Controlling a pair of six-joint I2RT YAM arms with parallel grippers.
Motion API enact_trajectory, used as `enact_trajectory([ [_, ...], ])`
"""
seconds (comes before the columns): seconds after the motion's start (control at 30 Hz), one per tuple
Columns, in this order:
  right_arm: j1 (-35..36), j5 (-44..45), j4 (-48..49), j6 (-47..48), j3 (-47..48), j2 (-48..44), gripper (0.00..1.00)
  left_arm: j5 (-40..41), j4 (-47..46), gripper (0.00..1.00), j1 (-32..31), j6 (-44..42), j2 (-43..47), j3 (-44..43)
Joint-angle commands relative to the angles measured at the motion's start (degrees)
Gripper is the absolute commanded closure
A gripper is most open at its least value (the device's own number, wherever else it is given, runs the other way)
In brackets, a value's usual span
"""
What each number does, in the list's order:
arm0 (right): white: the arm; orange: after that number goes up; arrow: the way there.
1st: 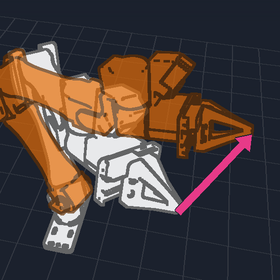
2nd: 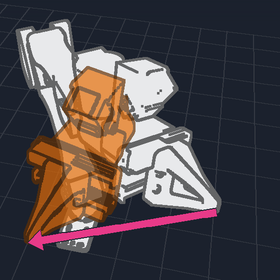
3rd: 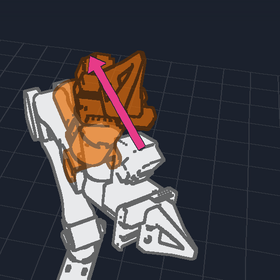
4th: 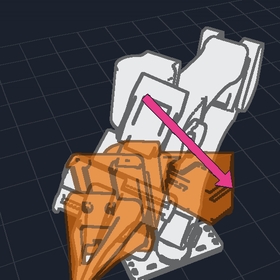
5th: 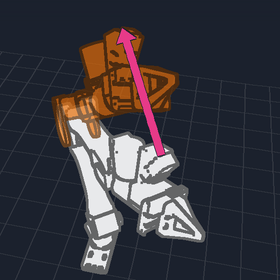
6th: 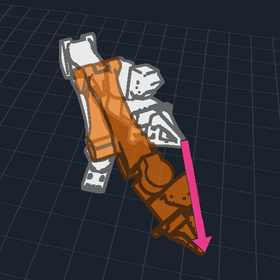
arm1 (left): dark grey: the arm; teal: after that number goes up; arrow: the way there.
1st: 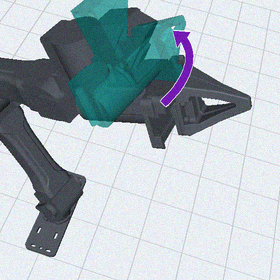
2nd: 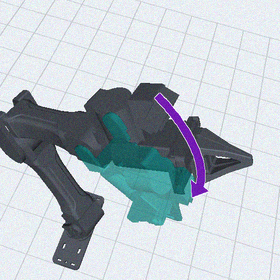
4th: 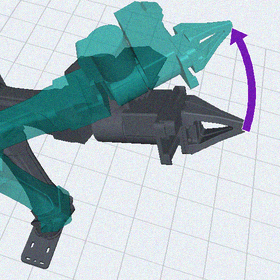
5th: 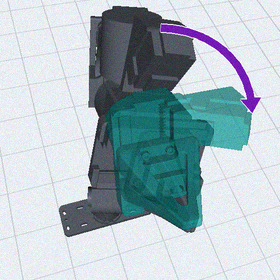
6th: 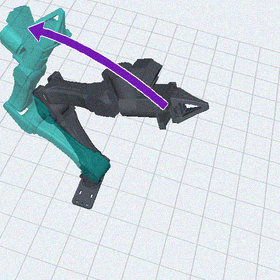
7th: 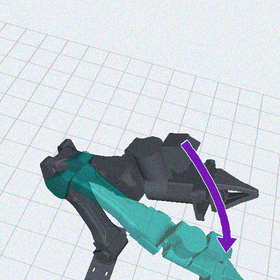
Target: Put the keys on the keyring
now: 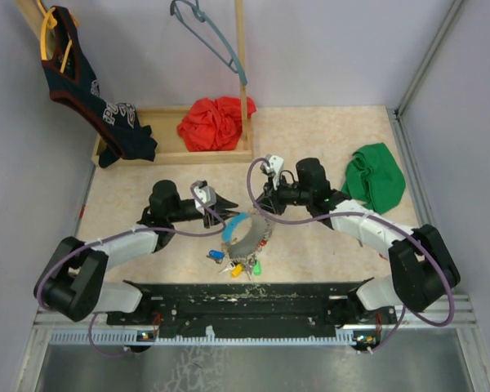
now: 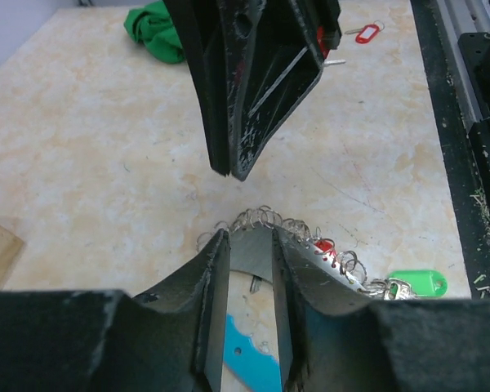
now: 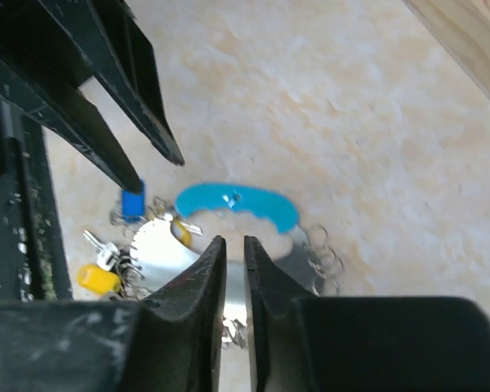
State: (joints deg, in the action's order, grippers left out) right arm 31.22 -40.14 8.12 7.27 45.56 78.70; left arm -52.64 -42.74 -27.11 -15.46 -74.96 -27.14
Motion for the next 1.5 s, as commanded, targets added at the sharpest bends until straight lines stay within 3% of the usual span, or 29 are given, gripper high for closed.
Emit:
enact_trajectory([
  [0.0, -0.2, 11.6, -7.4, 0.2, 1.8, -0.9, 0.81, 3.6, 0.0, 0.66, 0.2, 7.0, -5.9, -2.3],
  [0.27, -0.7, 19.2, -8.4, 1.8, 2.9, 4.3, 0.73, 14.7, 2.2, 0.62, -1.5, 25.0, -17.3, -9.1],
  [0.43, -0.7, 17.3, -5.9, 1.1, 3.8, 7.6, 0.65, 20.3, 8.3, 0.59, -2.3, 31.7, -21.4, -14.2],
  [0.67, -0.6, 11.9, -13.3, -3.1, 15.0, 19.5, 0.64, 28.1, 12.8, 0.55, -1.5, 29.4, -17.9, -10.4],
  [1.2, 0.0, 9.7, -17.4, -9.4, 23.0, 31.5, 0.64, 25.9, 9.6, 0.53, 3.8, 27.8, -15.5, -5.5],
  [1.47, 0.3, 6.4, -17.4, -9.0, 24.4, 33.1, 0.78, 24.0, 7.8, 0.53, 4.4, 27.1, -15.2, -4.7],
])
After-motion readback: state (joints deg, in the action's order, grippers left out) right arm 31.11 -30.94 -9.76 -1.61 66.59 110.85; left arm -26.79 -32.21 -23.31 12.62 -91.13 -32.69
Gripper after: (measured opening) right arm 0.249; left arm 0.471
